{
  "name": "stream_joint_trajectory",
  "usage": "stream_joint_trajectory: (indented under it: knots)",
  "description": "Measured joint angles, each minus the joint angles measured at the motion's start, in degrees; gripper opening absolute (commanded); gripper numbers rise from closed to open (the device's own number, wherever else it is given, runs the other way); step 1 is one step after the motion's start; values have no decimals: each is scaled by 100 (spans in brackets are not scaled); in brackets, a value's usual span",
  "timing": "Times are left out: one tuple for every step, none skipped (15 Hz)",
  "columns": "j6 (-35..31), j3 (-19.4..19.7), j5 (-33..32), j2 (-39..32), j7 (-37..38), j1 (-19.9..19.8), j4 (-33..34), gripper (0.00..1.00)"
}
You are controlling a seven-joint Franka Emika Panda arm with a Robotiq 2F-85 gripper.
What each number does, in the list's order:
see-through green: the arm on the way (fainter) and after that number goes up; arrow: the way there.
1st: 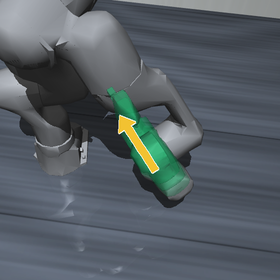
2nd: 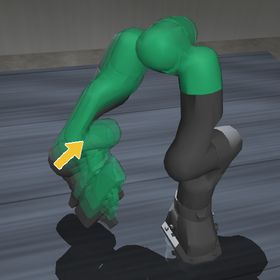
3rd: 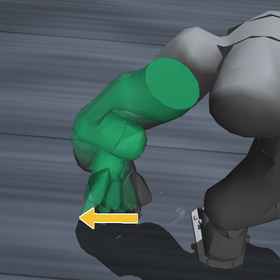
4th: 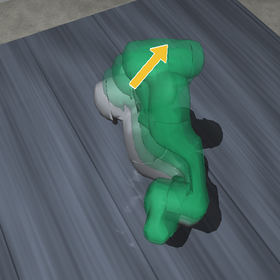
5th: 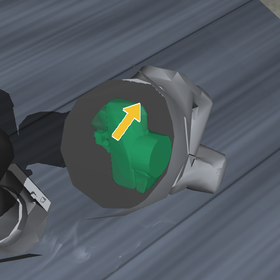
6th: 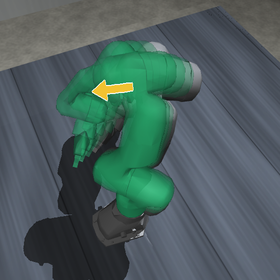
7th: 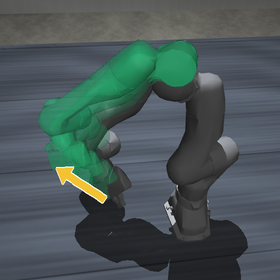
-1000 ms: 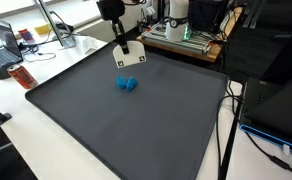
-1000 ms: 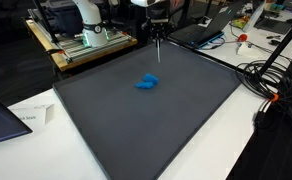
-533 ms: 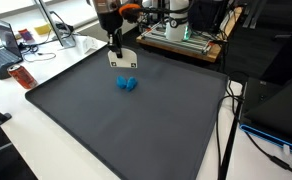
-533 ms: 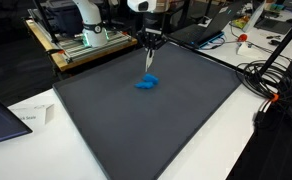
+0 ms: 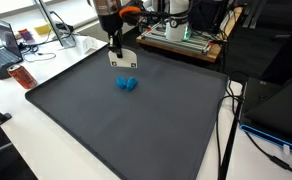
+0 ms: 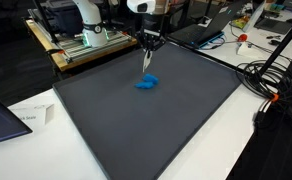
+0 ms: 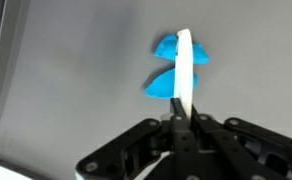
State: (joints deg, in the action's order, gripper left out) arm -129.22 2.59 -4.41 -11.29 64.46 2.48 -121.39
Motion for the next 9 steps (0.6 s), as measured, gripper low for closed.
stream_joint_trajectory:
  knots:
    - [0, -13, 39, -27, 11, 0, 13, 1]
    - [0, -27, 57, -61, 60, 3, 22, 1]
    - [-14, -38, 58, -96, 153, 10, 25, 1]
    - [-50, -41, 57, -136, 260, 26, 26, 1]
    - [-122, -41, 38, -181, 393, 52, 25, 1]
    - [-231, -40, 33, -232, 533, 82, 22, 1]
    - [-371, -40, 33, -284, 642, 114, 17, 1]
    - [-507, -40, 33, -342, 741, 146, 15, 1]
    - [-627, -38, 29, -403, 833, 178, 14, 1]
